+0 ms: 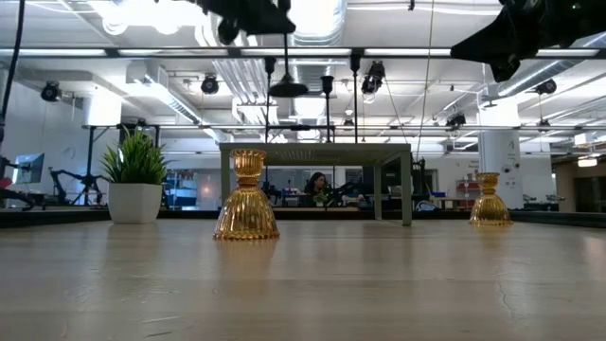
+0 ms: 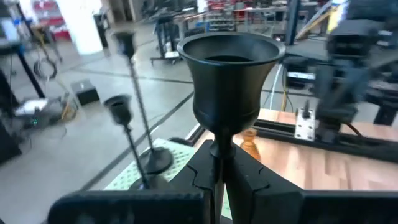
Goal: Pick & Place candle stick holders
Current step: Put the black candle holder on the shelf aligned with the other black candle holders
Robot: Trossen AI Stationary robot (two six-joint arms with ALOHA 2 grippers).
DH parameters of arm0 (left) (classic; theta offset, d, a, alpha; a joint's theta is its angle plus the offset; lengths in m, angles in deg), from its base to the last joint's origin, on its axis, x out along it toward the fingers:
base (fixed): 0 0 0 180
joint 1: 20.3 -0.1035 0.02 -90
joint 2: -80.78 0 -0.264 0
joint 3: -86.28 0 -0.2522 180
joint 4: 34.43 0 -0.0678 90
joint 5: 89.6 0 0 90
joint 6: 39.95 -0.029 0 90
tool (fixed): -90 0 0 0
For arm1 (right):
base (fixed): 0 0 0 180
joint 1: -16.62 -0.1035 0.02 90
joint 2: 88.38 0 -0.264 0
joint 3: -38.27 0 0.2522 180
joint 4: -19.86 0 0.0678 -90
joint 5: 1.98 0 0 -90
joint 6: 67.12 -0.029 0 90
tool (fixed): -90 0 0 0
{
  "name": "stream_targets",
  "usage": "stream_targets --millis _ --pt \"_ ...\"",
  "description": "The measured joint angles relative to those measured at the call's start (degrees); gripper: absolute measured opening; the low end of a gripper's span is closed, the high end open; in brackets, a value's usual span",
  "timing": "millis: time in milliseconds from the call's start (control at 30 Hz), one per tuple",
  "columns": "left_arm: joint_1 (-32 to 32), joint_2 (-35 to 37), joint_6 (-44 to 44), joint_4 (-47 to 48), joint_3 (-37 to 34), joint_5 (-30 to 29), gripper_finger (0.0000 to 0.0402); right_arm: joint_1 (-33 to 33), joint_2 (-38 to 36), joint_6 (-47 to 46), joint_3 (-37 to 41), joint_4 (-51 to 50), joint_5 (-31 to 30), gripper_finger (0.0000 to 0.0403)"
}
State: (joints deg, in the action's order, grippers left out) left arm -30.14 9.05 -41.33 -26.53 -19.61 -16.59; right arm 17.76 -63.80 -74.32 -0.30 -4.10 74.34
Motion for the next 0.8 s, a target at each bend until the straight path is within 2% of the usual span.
stream_targets --millis 100,333,800 --pt "-3.9 -1.9 1.8 -1.2 -0.2 3.0 0.0018 0.0 0.0 1.3 0.1 0.0 0.0 0.0028" --pt "-8.8 -5.9 2.4 -4.8 -0.3 3.3 0.0018 0.0 0.0 1.4 0.5 -0.1 0.0 0.0028" --pt "-13.4 -9.6 3.9 -9.3 -0.5 3.5 0.0018 0.0 0.0 1.8 0.7 -0.2 0.0 0.0028"
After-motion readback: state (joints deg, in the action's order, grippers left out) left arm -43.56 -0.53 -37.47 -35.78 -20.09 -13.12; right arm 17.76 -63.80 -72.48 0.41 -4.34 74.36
